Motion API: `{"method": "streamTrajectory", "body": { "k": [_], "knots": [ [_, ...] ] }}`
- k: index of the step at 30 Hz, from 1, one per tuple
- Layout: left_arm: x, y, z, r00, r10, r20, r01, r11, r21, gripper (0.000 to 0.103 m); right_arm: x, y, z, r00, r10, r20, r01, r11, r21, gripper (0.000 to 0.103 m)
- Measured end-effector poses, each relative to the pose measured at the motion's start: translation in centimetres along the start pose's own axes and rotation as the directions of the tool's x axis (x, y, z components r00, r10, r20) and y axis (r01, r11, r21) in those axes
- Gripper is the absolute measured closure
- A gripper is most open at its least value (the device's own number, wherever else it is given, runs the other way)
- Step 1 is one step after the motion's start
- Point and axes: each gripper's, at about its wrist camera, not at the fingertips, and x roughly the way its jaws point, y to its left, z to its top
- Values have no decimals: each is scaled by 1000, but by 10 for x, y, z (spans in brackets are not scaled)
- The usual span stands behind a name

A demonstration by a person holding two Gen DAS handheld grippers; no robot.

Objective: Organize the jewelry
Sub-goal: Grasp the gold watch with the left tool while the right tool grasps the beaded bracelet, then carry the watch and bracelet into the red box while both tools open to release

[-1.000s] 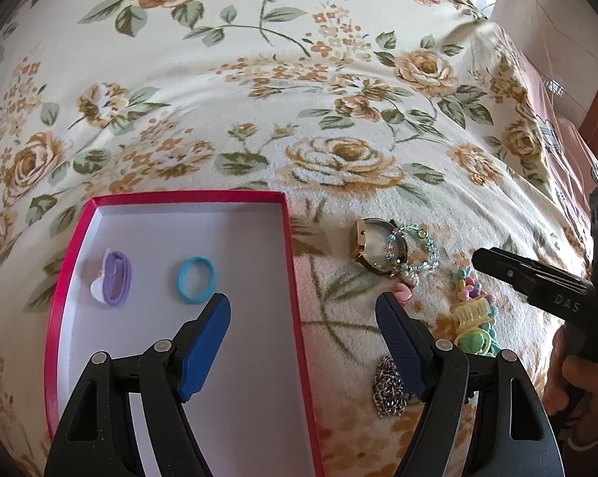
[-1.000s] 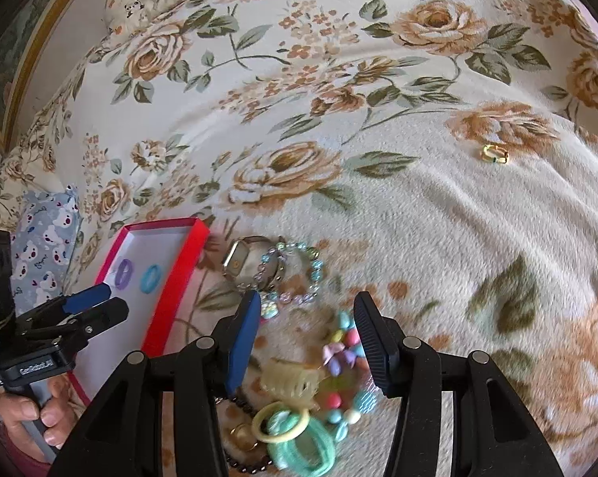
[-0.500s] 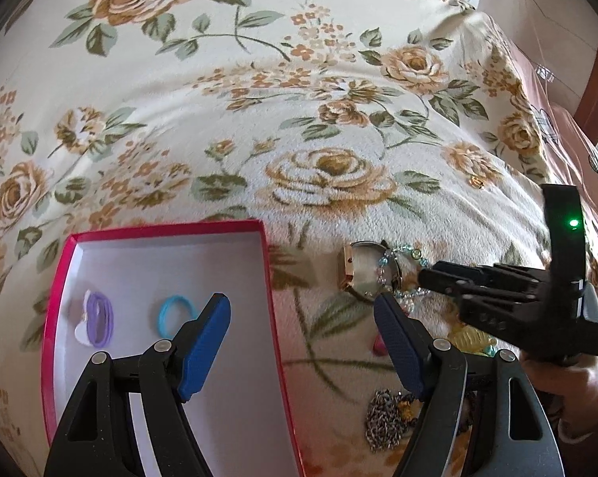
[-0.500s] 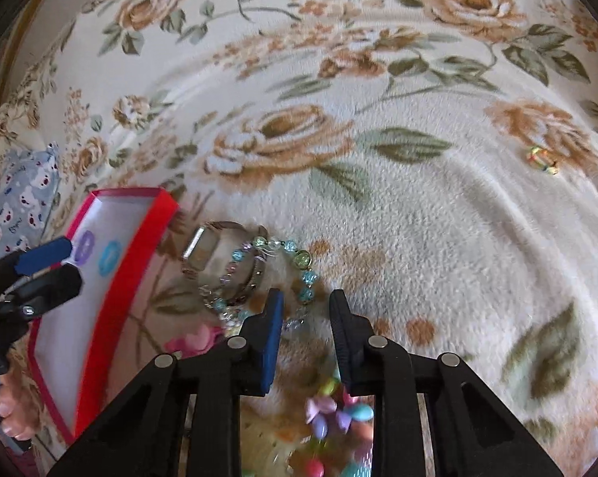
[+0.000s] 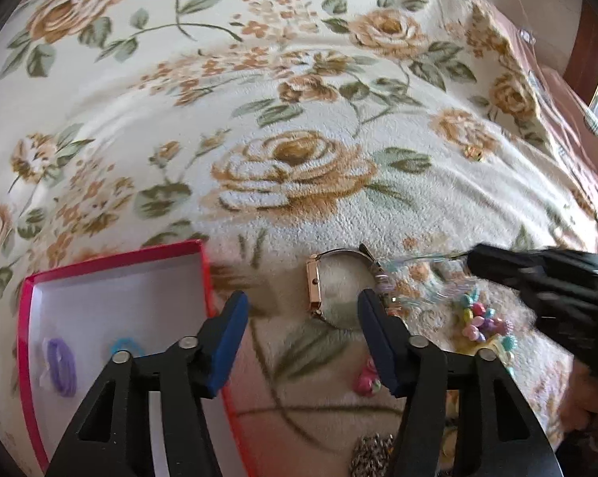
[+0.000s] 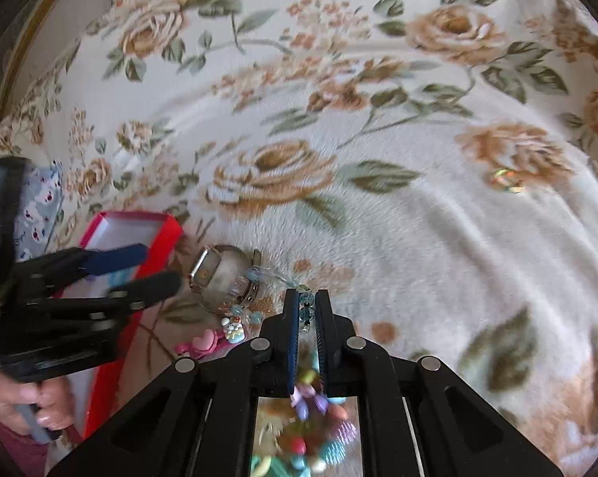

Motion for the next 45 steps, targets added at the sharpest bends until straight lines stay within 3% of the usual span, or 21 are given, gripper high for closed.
{"method": "streamTrajectory", "body": {
  "k": [2,7,10,30,45],
  "knots": [
    [12,-3,3,1000,-5,-21,5,1000,6,56,-12,-4,-1,1000,7,25,-7,1000,23,96],
    [32,-10,9,999,-22,-48,23,1000,19,84,-33,-12,-4,998,24,63,-27,998,53,96],
    [34,-12,8,999,-7,-38,8,1000,25,94,-37,-11,-5,997,27,74,-30,998,51,96],
    [-83,17,-50,990,-58,128,68,995,-77,95,-68,38,-6,986,108,127,-107,994,-19,96],
    [-143,76,-105,983,31,178,9,976,-219,95,-61,112,4,965,233,119,-219,968,-118,96]
  ]
}}
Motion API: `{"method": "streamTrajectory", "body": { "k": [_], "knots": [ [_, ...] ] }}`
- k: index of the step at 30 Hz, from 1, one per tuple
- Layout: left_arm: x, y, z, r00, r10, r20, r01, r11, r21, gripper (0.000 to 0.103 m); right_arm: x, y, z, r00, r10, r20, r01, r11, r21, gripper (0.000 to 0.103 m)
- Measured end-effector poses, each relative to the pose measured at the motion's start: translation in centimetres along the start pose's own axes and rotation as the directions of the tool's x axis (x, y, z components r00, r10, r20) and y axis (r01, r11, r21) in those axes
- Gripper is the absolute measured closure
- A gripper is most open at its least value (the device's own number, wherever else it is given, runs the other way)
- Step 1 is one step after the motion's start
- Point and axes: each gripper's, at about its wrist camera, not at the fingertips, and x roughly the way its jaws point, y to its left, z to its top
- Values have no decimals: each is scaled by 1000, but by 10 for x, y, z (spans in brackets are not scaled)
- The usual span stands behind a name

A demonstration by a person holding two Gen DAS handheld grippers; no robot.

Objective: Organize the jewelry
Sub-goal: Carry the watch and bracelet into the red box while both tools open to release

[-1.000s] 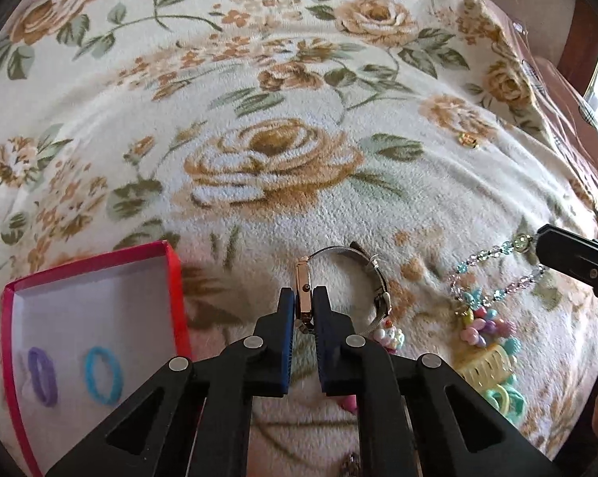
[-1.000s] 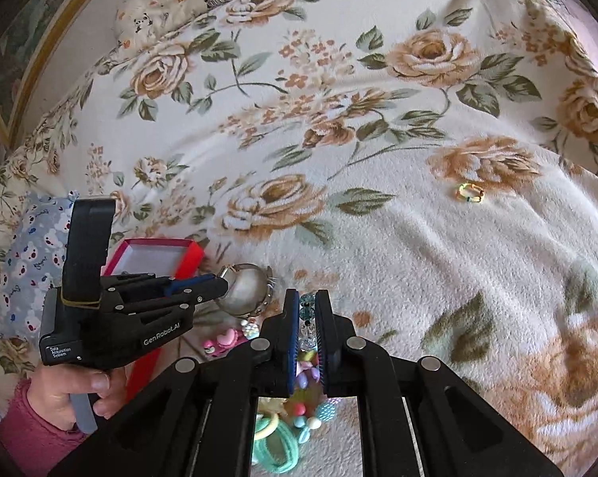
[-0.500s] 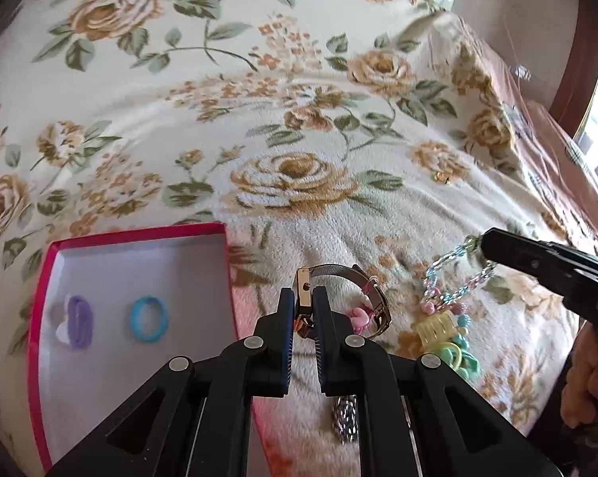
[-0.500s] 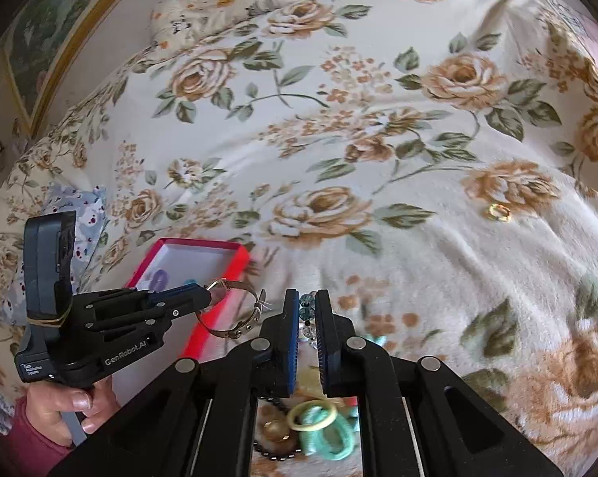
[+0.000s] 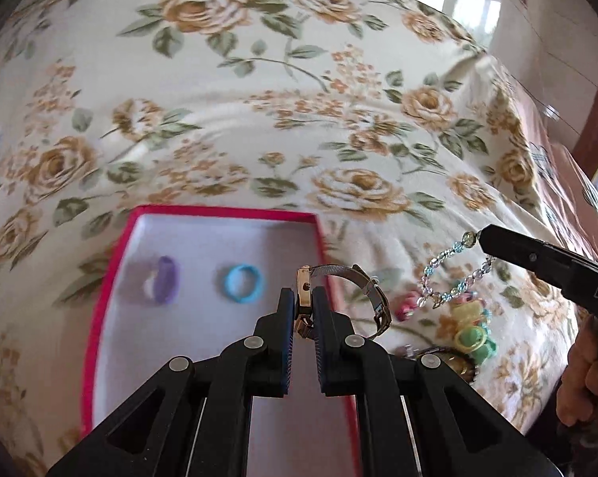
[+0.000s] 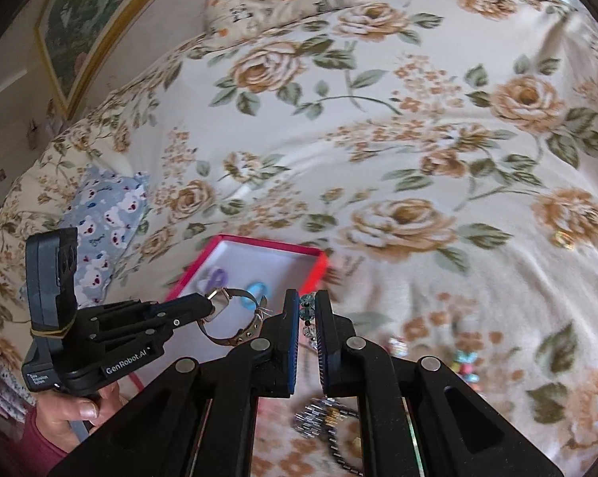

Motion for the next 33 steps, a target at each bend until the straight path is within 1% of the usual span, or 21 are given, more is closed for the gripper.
{"method": "streamTrajectory", "body": {
  "k": [4,11,18,21,24,33],
  "knots": [
    [-9,21,-6,1000,29,4,-29,999,-45,95,18,23,3,999,43,-12,-43,999,-23,96],
    [-13,50,-9,997,75,7,-74,993,-92,95,54,62,8,993,109,-43,-111,992,-54,96],
    [1,75,-12,994,106,-16,-107,985,-133,95,94,83,3,985,142,-99,-148,987,-65,96],
    [12,84,-11,993,113,-30,-117,982,-147,95,113,84,-4,981,145,-128,-152,987,-54,96],
    [24,90,-10,992,118,-40,-122,981,-153,95,128,76,-9,980,133,-149,-139,990,-34,96],
    [60,95,-10,987,134,-84,-144,981,-131,95,152,43,-21,976,58,-211,-62,998,-9,96]
  ]
}}
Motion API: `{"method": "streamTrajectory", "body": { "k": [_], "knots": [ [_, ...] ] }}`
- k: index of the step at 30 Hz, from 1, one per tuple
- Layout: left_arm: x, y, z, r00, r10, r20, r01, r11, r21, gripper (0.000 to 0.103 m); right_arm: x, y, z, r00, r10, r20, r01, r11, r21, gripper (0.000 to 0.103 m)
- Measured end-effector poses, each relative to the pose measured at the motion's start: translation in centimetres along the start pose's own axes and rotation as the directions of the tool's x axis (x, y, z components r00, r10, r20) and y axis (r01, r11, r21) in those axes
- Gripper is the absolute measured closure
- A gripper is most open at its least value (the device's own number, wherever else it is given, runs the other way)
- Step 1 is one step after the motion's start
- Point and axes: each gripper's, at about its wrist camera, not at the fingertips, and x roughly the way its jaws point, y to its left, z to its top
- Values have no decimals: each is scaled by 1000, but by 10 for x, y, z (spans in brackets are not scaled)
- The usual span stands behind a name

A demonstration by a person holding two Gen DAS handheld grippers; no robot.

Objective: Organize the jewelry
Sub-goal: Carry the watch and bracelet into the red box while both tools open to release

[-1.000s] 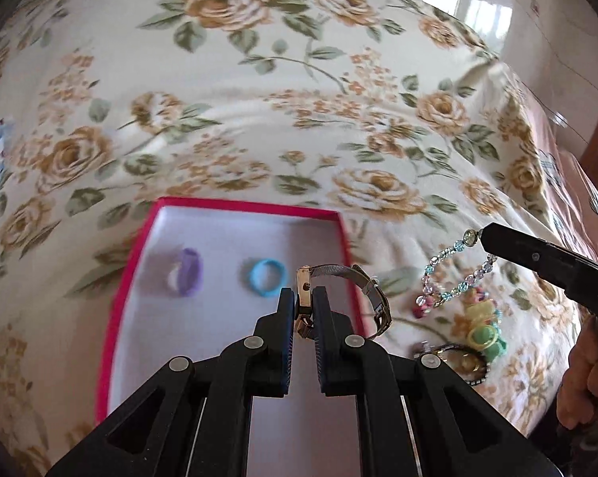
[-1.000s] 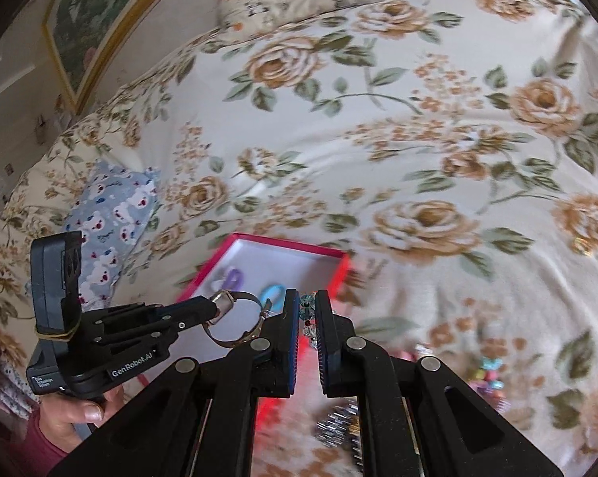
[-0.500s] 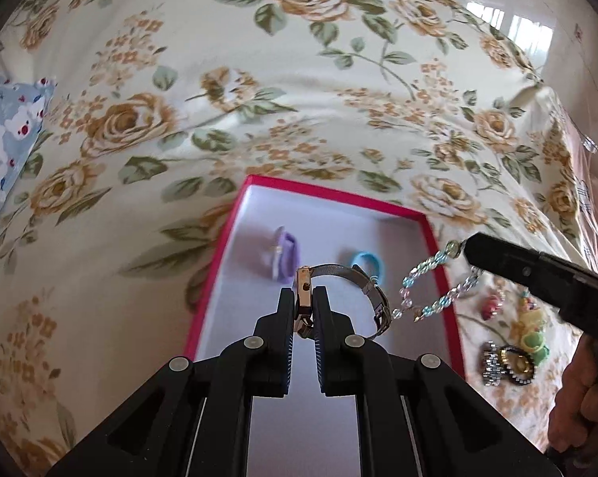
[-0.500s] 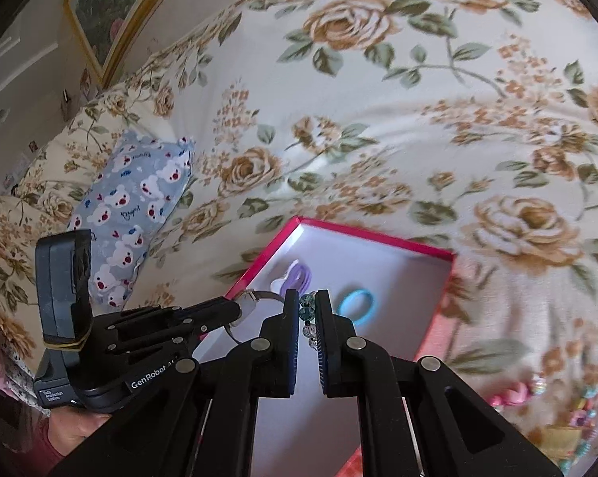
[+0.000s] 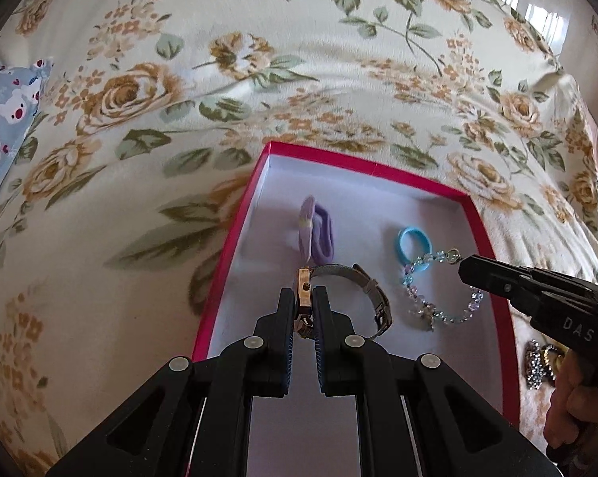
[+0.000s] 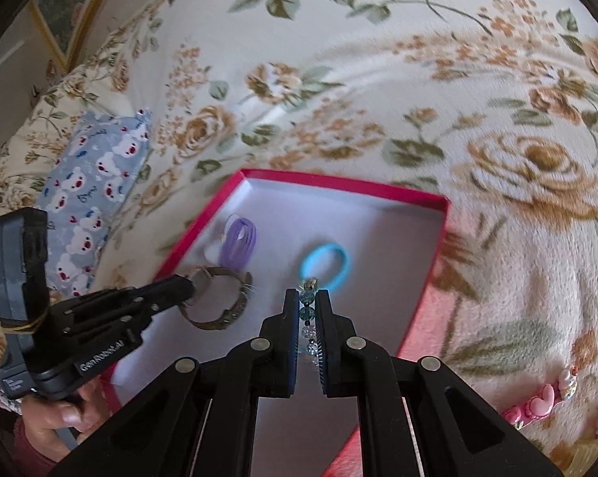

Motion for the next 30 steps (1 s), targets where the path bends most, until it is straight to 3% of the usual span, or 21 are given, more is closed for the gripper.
{"method": "streamTrajectory", "body": {
  "k": [11,23,26,29,30],
  "knots": [
    [10,-7,1,1000,20,-23,-19,999,31,94,13,0,-4,998,-35,-54,34,999,-19,95],
    [16,-8,2,998,35,-52,-34,999,35,90,13,-1,-2,998,-25,-54,25,1000,-9,89],
    [13,-9,3,998,46,-47,-44,998,38,81,8,-1,0,999,-21,-39,21,1000,1,75],
    [5,-12,3,998,53,-32,-51,998,37,70,-1,-2,1,1000,-8,-25,8,1000,13,72],
    [1,-12,2,998,56,-27,-55,998,32,58,-3,-1,1,1000,-5,-21,6,1000,16,72]
  ]
}}
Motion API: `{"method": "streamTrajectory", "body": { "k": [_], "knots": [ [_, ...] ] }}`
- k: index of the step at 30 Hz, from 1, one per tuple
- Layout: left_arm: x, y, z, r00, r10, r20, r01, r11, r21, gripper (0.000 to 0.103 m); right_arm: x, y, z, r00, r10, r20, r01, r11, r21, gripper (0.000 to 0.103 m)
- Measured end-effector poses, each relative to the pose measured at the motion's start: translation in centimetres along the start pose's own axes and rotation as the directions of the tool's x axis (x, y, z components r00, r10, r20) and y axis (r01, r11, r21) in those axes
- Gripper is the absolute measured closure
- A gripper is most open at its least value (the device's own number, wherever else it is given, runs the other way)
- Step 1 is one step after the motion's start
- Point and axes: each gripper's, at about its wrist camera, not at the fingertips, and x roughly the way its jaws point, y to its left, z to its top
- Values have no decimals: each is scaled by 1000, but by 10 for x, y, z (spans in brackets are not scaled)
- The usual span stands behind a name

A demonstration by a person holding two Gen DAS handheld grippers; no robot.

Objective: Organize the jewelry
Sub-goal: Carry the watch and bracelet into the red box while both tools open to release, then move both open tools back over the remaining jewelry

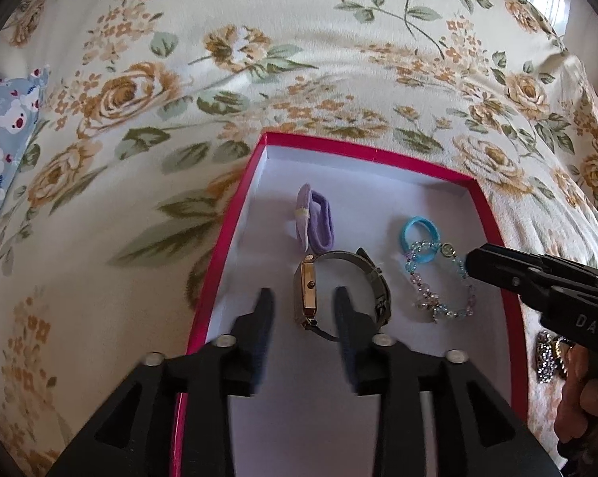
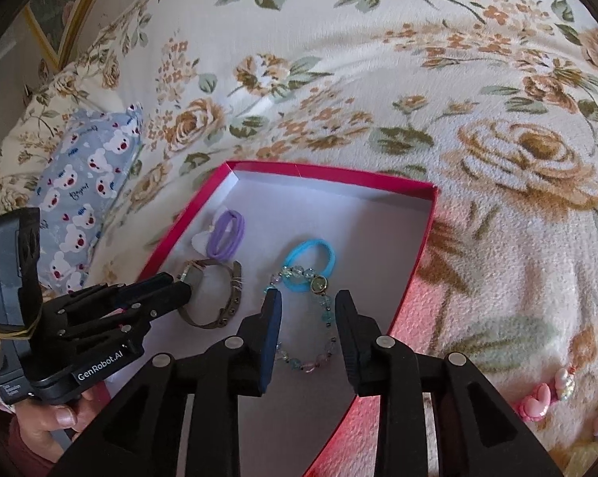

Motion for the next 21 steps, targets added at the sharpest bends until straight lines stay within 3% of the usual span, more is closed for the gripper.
{"method": "streamTrajectory", "body": {
  "k": [1,3,7,12,21],
  "knots": [
    [-5,0,0,1000,4,12,-3,1000,-8,46,-5,0,0,1000,5,7,-5,1000,4,69],
    [-17,-1,-4,999,5,35,-5,1000,-14,36,-21,-1,-1,999,22,34,-22,1000,11,59],
    [-39,-8,-14,998,0,61,2,1000,-27,23,-61,-8,-8,994,16,107,-18,1000,16,50],
    [-60,-20,-29,997,-41,58,43,998,-47,16,-99,-30,-26,988,-48,148,44,999,29,46],
    [-90,-41,-46,990,-128,61,131,990,-44,15,-154,-76,-68,970,-168,174,151,983,107,43]
  ]
}}
